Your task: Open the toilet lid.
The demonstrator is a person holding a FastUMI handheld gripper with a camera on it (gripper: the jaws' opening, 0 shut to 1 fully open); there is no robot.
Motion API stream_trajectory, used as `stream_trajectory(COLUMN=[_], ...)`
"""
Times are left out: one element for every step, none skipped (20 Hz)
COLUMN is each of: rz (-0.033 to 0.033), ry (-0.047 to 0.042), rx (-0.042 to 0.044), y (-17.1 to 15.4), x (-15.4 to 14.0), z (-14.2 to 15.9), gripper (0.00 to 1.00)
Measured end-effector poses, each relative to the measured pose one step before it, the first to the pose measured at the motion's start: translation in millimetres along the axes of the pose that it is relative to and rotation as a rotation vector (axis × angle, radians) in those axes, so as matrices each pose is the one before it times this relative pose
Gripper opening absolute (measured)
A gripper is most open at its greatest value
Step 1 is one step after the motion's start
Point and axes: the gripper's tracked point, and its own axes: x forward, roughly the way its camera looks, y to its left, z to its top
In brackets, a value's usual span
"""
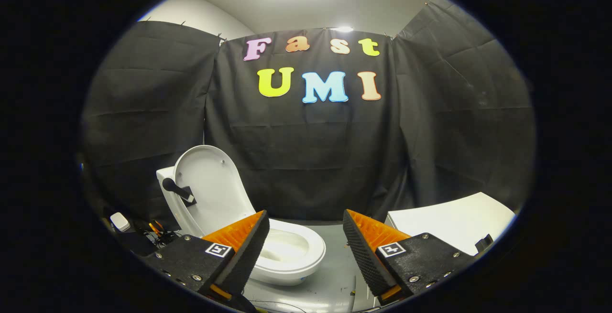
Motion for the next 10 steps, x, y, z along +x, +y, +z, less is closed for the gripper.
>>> stream_trajectory(rz=[0.00412, 0.0036, 0.00049, -0.00021, -0.00298, -0.00391, -0.00343, -0.00378, -0.00036, 0.00042], ry=[-0.00282, -0.00339, -0.0008, 0.0021, 0.00259, 0.00271, 0.00608, 0.00062, -0.00127, -0.00148], rx=[0.00608, 0.00744, 0.0048, 0.0036, 0.0026, 0.00211, 0.00009, -0.00138, -0.00035, 0.00111], y=[0.66, 0.87, -0.98, -1.28, -1.54, -1.86, -0.69, -1.21, 0.01, -0.24], x=[-0.55, -0.52, 0.53, -0.11, -0.33, 0.18, -0.61, 1.33, -2.04, -0.66], z=[2.23, 0.35, -1.53, -1.15, -2.5, -0.84, -2.41, 0.31, 0.4, 0.05], gripper=[0.95, 0.95, 0.95, 0.95, 0.95, 0.95, 0.95, 0.95, 0.95, 0.95])
